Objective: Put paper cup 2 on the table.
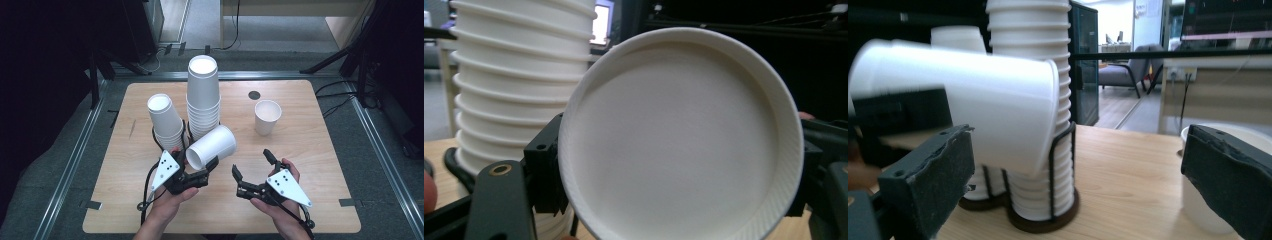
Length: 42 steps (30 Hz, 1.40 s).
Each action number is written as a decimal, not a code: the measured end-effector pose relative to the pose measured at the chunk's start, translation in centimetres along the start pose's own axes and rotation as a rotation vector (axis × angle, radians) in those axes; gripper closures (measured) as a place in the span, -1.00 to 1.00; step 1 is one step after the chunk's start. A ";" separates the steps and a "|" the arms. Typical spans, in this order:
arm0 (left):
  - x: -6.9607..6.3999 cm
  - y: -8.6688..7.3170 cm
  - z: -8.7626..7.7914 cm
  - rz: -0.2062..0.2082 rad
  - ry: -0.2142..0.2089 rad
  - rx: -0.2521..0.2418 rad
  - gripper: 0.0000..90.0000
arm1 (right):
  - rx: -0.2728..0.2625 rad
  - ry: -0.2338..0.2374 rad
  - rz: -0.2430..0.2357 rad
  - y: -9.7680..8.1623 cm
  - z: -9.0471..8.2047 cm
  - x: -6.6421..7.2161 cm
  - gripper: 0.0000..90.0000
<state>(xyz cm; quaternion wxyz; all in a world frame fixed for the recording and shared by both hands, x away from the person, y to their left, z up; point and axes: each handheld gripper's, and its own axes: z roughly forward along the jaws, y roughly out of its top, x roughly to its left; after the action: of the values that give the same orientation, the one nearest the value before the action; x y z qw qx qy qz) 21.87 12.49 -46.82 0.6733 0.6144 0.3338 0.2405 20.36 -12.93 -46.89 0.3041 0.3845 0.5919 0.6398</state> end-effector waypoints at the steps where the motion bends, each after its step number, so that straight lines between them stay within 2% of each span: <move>1: -0.1 -0.1 0.0 0.008 -0.005 -0.004 -0.49 | -0.005 -0.010 0.034 0.1 0.0 0.0 -0.98; 4: -0.3 -0.2 0.1 0.024 -0.006 -0.010 -0.49 | -0.002 -0.024 0.168 0.3 -0.1 -0.1 -0.98; 8: -0.4 -0.5 0.2 0.022 -0.003 -0.011 -0.49 | 0.007 -0.048 0.265 0.3 -0.1 0.1 -1.00; 10: -0.4 -0.6 0.3 0.024 0.003 -0.005 -0.49 | 0.003 -0.058 0.332 0.4 -0.2 0.2 -1.00; 18: -0.5 -0.8 0.4 0.042 0.009 -0.012 -0.49 | 0.035 -0.010 0.631 1.1 -0.1 0.8 -1.00; 21: -0.5 -0.8 0.4 0.043 0.011 -0.011 -0.49 | 0.046 -0.015 0.706 1.3 0.0 1.1 -1.00; 24: -0.5 -0.9 0.4 0.046 0.020 -0.008 -0.50 | 0.038 -0.038 0.720 1.3 0.1 1.4 -1.00; 28: -0.4 -1.0 0.4 0.046 0.027 -0.011 -0.50 | 0.052 -0.026 0.837 1.2 0.3 1.5 -1.00; 31: -0.4 -1.1 0.5 0.047 0.029 -0.014 -0.50 | 0.065 -0.035 0.930 1.0 0.4 1.6 -1.00; 35: -0.4 -1.2 0.6 0.048 0.032 -0.010 -0.50 | 0.072 -0.047 1.030 0.6 0.7 1.5 -1.00; 36: -0.5 -1.3 0.6 0.048 0.032 -0.010 -0.50 | 0.077 -0.039 1.073 0.6 0.7 1.5 -1.00; 37: -0.5 -1.3 0.6 0.049 0.031 -0.011 -0.50 | 0.076 -0.038 1.090 0.5 0.8 1.5 -1.00; 40: -0.5 -1.3 0.6 0.049 0.028 -0.007 -0.50 | 0.083 -0.017 1.189 0.2 0.9 1.5 -1.00; 42: -0.6 -1.3 0.6 0.054 0.028 -0.008 -0.50 | 0.085 -0.003 1.235 0.0 1.1 1.6 -1.00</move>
<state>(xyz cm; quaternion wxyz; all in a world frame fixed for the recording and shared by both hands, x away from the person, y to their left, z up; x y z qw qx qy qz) 21.79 11.44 -48.03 0.6643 0.6169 0.3255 0.2686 20.42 -11.02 -46.64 -0.1375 0.6688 0.2845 0.6730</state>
